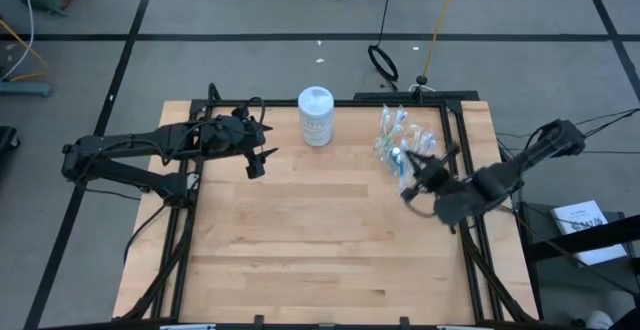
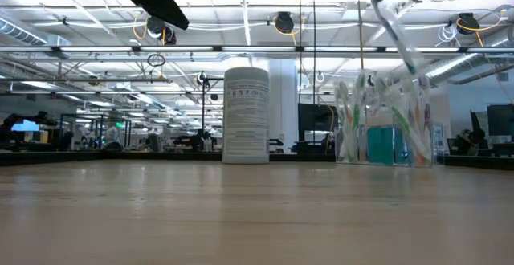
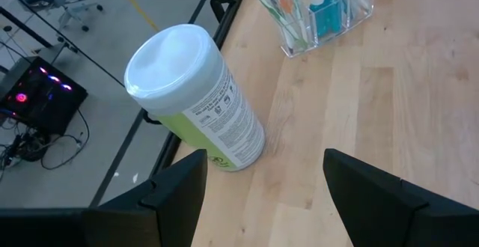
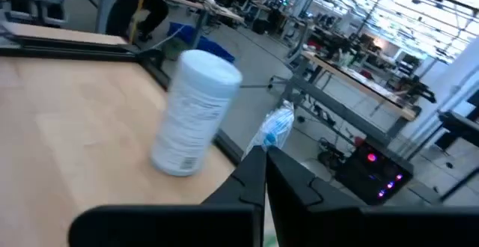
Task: Pick & Place toothbrushing station
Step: Put the blue toothbrush into the transparent organizer
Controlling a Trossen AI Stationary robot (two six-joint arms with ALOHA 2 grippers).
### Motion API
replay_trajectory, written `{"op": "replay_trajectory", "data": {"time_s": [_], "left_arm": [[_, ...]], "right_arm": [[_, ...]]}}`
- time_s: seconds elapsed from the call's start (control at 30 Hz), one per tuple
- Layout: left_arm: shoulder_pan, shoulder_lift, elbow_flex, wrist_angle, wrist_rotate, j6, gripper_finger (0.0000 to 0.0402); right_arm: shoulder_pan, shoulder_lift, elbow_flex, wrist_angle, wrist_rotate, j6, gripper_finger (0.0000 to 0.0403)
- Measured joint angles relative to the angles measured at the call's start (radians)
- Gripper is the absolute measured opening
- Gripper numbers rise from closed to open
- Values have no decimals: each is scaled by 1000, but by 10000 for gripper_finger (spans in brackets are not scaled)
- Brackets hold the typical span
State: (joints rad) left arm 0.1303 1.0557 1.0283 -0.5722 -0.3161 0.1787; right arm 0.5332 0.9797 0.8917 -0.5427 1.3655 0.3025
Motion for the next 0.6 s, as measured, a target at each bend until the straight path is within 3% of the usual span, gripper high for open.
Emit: {"op": "replay_trajectory", "data": {"time_s": [0.3, 0.47, 0.6], "left_arm": [[0, 0, 0, 1, 0, -12, 271], [0, 0, 0, 1, 0, -27, 271], [0, 0, 0, 1, 0, -28, 271]], "right_arm": [[-147, -166, -51, -191, 27, 23, 0], [-240, -190, -207, -135, 28, 36, 0], [-285, -192, -351, 24, 45, 32, 0]]}}
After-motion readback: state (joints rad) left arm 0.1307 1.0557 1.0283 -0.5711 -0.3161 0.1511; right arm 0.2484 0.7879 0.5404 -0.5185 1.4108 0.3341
